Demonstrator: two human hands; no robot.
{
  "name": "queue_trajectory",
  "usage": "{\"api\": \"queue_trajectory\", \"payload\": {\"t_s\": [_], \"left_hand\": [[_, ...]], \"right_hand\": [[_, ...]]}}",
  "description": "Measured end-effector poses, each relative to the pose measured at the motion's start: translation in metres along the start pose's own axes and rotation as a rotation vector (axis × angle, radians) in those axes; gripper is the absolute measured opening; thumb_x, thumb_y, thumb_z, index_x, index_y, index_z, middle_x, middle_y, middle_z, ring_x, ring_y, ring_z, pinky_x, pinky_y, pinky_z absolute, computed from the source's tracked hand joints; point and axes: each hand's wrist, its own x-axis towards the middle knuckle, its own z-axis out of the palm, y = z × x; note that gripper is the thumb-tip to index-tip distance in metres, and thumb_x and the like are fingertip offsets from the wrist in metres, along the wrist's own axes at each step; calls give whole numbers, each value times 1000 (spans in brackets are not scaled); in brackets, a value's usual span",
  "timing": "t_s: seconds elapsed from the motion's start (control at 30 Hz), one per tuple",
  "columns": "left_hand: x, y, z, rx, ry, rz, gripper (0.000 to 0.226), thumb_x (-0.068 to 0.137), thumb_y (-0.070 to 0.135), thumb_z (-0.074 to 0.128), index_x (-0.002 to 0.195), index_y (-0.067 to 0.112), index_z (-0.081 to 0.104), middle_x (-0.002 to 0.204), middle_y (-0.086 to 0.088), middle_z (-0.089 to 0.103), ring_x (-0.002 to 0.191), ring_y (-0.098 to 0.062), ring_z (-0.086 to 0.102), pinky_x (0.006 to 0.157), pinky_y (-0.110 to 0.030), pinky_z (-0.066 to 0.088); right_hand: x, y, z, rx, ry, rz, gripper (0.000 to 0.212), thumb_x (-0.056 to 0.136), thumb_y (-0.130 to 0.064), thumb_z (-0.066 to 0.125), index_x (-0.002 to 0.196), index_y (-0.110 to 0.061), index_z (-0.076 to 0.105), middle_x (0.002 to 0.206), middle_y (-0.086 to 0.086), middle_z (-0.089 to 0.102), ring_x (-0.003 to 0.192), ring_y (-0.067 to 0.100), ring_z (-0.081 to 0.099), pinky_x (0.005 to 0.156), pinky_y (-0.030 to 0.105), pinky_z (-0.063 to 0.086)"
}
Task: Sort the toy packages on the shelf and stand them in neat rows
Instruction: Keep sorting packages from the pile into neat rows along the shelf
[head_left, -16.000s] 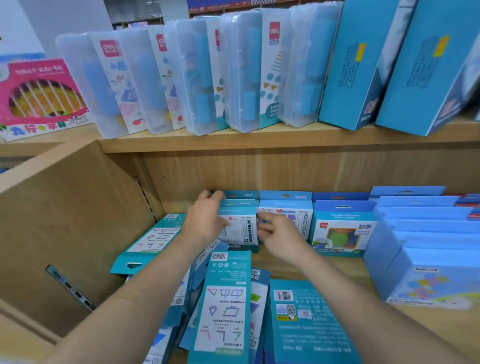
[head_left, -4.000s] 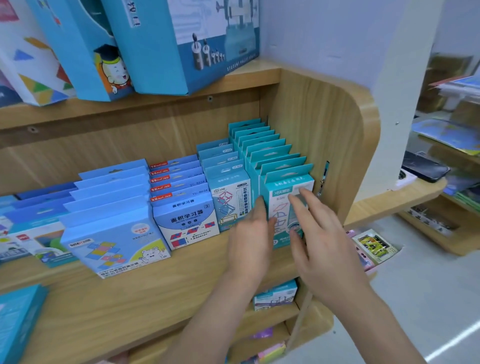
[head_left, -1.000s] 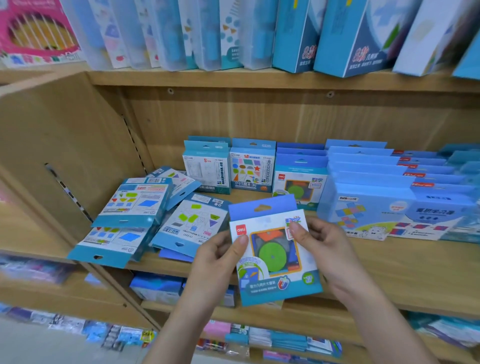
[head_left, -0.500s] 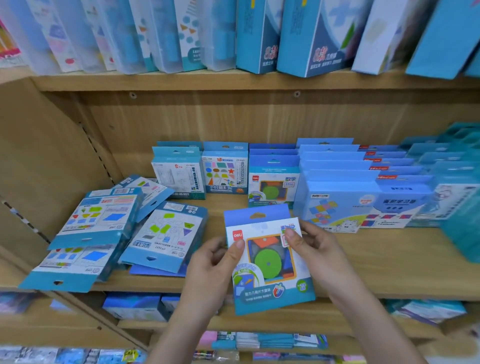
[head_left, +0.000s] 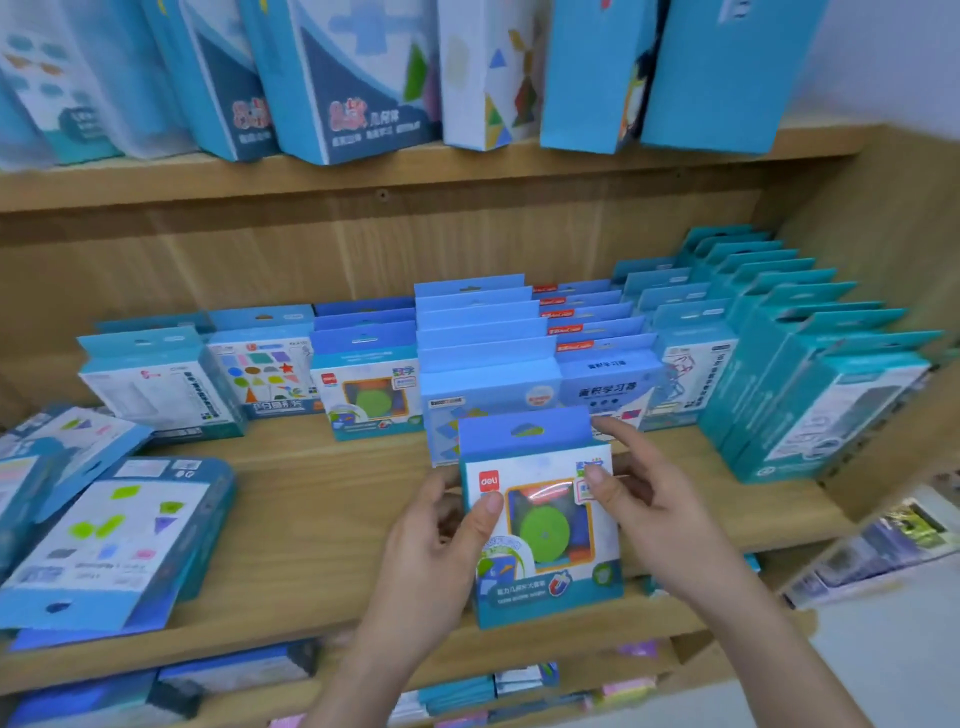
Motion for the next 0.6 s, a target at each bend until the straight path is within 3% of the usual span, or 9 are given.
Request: {"api": "queue_trajectory", "payload": {"t_s": [0.13,0.2,0.23,0.3,0.37,0.4,0.47,0.53,0.6], "left_hand": [[5,2,42,-81,41,-75,36,76,37,59,108,22,56,86,-4,75,80,-24,72,72,-45,57],[6,6,57,-134,84,-103,30,79,34,58,107,21,58,83,-8,75,77,-27,72,71,-47,57],[6,8,62,-158,103,-122,27,83,30,58,107,20,59,83,-9,75,77,-27,72,70,-46,57],[4,14,66,-213,117,-172,24,87,21,58,110,18,60,83,-9,75,76,-25,71,67,-41,57],[1,20,60,-245,111,-213,26,87,17,59,112,17,59,82,-6,75,70,-19,71,55,-30,56],[0,23,53,-240,97,-223,27,87,15,60,114,16,58,84,-5,75,69,-16,70,53,-25,53],[-3,27,32,-192,67,-229,35,82,14,64,116,12,56,91,-7,75,76,-17,70,57,-23,52],[-4,33,5,-115,71,-213,39,78,12,68,114,10,55,93,-10,74,79,-18,70,62,-24,53],[-3,37,-25,-21,111,-166,36,80,3,67,111,13,53,89,-8,75,78,-16,71,63,-24,53]], "right_hand": [[4,6,-39,78,-45,60,46,82,-31,60,126,-39,48,78,-10,70,78,8,66,69,21,50],[7,10,-51,111,-70,103,58,76,-51,66,130,-40,47,90,17,70,87,32,66,76,39,52],[9,12,-56,111,-83,123,63,71,-62,68,128,-45,47,96,34,60,88,45,60,76,45,48],[13,15,-62,107,-102,144,64,64,-71,67,123,-53,48,95,44,50,86,53,53,74,41,42],[17,7,-59,83,-122,122,57,72,-62,63,125,-51,47,71,29,51,71,41,54,69,32,40],[19,-1,-55,63,-143,100,53,76,-52,61,127,-48,46,61,14,47,60,26,51,63,23,37],[24,-15,-39,37,-201,32,46,85,-34,56,128,-43,44,48,-8,46,48,3,43,52,12,32],[28,-27,-16,-72,-257,-84,48,85,-39,52,132,-46,40,53,-10,49,51,4,43,52,15,33],[34,-34,8,-245,-290,-204,52,86,-46,50,135,-53,33,70,-9,57,61,8,49,61,26,42]]}}
